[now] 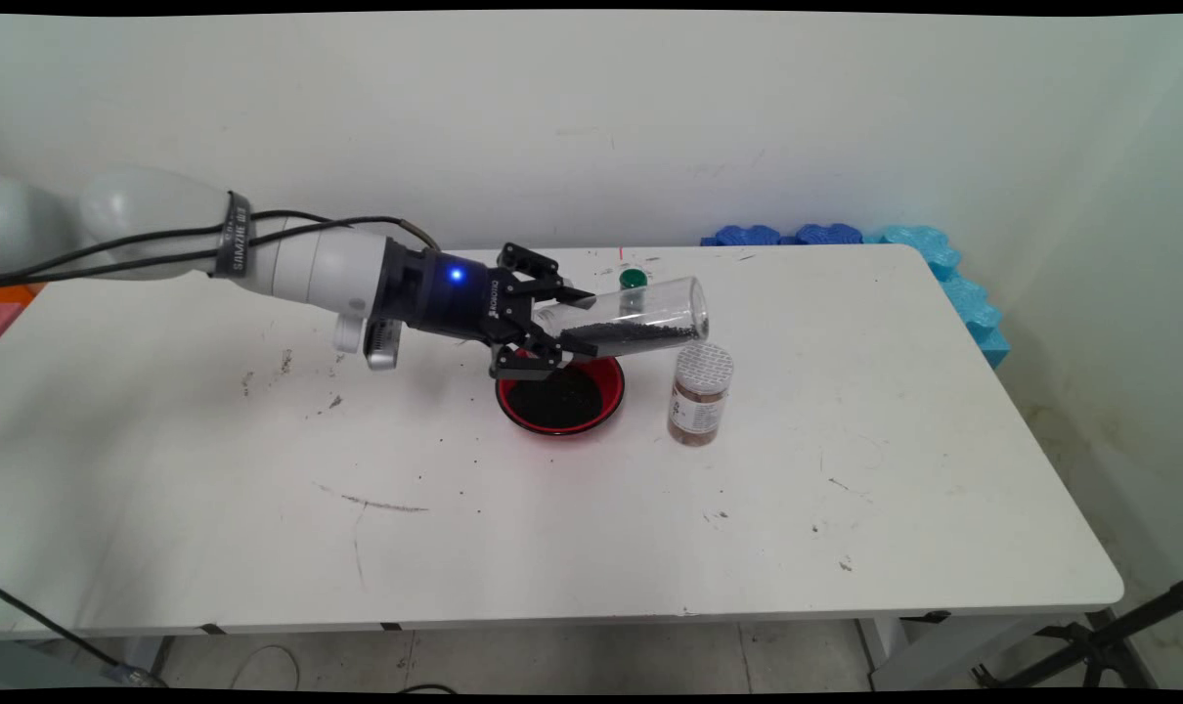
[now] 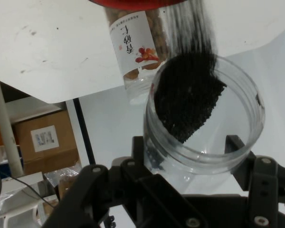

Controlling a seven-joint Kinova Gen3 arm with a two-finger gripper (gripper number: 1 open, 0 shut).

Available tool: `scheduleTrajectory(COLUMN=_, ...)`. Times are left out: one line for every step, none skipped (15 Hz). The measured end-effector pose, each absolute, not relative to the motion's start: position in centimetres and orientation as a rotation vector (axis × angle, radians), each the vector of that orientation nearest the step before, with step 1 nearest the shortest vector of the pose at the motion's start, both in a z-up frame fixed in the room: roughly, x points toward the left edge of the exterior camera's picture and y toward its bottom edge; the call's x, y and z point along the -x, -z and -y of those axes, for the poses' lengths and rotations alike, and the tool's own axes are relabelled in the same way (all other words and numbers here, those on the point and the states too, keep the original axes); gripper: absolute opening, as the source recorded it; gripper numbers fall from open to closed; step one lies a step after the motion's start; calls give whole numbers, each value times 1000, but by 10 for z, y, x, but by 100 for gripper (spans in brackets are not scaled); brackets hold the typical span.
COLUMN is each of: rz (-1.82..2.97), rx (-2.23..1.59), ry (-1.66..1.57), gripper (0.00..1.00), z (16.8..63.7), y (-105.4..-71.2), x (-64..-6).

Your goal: Pour the black seasoning powder in the red bowl

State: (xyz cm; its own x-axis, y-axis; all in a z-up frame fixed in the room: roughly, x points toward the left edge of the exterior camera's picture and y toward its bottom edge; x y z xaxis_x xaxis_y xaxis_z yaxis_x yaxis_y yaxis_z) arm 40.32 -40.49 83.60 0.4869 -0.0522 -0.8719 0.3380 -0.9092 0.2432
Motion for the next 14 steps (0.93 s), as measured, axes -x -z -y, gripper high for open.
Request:
scheduleTrajectory(rz=-245, rx=-2351, ry=1402, gripper=0, z=406, y=-834, x=-402)
scheduleTrajectory(rz=-250, rx=-2348, ry=1405, gripper=0, z=407, y=-833, x=-401)
scheduleTrajectory(rz=-255, rx=-2345, ry=1408, gripper=0, z=407, y=-831, x=-400)
scheduleTrajectory(rz=-261, rx=-2342, ry=1412, gripper=0, z=408, y=-830, x=-399)
scheduleTrajectory(rz=-266, rx=-2339, ry=1414, gripper=0, z=409, y=-829, x=-398)
scheduleTrajectory(rz=-271, rx=-2336, ry=1417, gripper=0, z=410, y=-828, x=-397)
scheduleTrajectory(rz=-279, rx=-2332, ry=1420, gripper=0, z=411, y=-828, x=-396)
scheduleTrajectory(rz=-287, rx=-2327, ry=1423, gripper=0, z=412, y=-826, x=-395)
scheduleTrajectory(rz=-295, rx=-2322, ry=1427, gripper=0, z=413, y=-826, x=-394)
scheduleTrajectory(rz=-301, rx=-2318, ry=1431, gripper=0, z=414, y=-825, x=-393)
scheduleTrajectory(rz=-304, rx=-2315, ry=1434, gripper=0, z=414, y=-824, x=-392)
scheduleTrajectory(rz=-309, rx=-2311, ry=1438, gripper=0, z=415, y=-824, x=-391)
scheduleTrajectory(rz=-313, rx=-2304, ry=1444, gripper=0, z=415, y=-823, x=-390)
scheduleTrajectory(rz=-318, rx=-2300, ry=1447, gripper=0, z=416, y=-822, x=-389)
